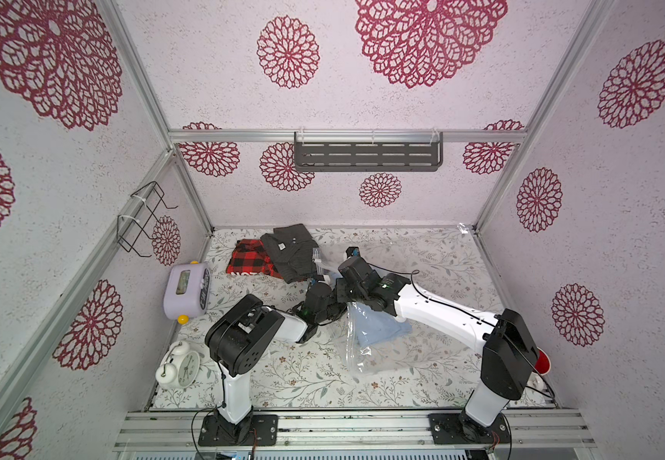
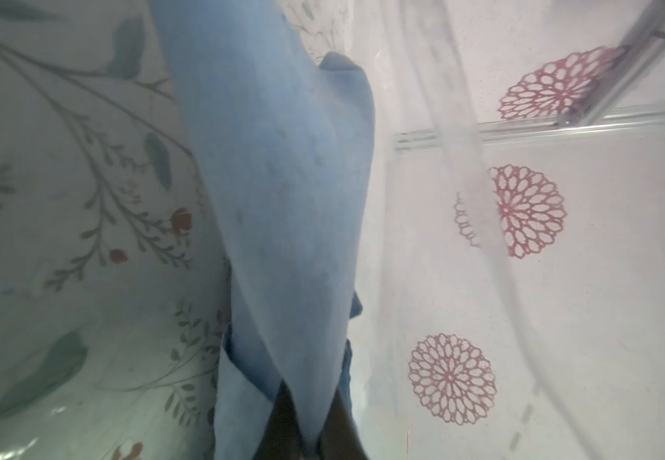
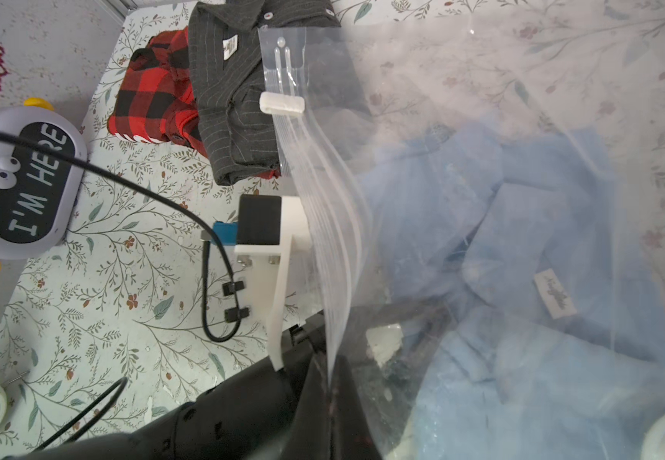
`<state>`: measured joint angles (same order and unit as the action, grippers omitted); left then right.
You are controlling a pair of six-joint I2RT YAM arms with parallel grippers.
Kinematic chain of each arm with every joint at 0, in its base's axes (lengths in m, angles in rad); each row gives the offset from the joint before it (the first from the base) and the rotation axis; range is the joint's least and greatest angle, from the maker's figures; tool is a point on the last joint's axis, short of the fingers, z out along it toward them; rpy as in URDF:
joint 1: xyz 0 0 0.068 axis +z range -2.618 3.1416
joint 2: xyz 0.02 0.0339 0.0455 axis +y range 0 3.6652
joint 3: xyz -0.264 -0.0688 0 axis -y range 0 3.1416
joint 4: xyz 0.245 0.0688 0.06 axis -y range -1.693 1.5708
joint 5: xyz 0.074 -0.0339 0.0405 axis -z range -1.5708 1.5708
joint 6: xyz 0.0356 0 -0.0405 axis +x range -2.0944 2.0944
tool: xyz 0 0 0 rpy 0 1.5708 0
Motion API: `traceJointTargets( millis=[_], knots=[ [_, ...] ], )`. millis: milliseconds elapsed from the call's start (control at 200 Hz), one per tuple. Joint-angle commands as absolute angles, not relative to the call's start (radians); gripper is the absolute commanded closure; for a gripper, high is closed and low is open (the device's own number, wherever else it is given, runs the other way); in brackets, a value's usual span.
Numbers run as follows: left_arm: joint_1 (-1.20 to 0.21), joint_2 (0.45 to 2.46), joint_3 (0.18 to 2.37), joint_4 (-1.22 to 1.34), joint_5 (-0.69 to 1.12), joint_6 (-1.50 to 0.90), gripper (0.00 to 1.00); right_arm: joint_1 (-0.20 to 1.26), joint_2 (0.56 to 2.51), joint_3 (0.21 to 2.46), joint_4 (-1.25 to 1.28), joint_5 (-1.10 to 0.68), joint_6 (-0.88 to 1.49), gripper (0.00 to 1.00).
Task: Place the folded shirt into the vacuum bag
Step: Place the shirt in the vacuum bag.
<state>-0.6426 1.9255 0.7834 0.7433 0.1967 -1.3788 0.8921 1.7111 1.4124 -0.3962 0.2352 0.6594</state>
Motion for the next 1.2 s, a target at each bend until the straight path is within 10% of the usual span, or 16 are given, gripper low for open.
traceJointTargets(
  millis=[0, 1191],
  knots=[
    [-0.653, 1.944, 0.771, 0.79, 0.18, -1.389, 0.98, 0.899, 1.653, 1.431, -0.397, 0.279, 0.681, 1.0],
    [-0.7, 2.109, 0.968, 0.873, 0.181, -1.448, 0.98, 0.913, 1.665, 1.518, -0.377, 0.301, 0.677, 1.0]
  ],
)
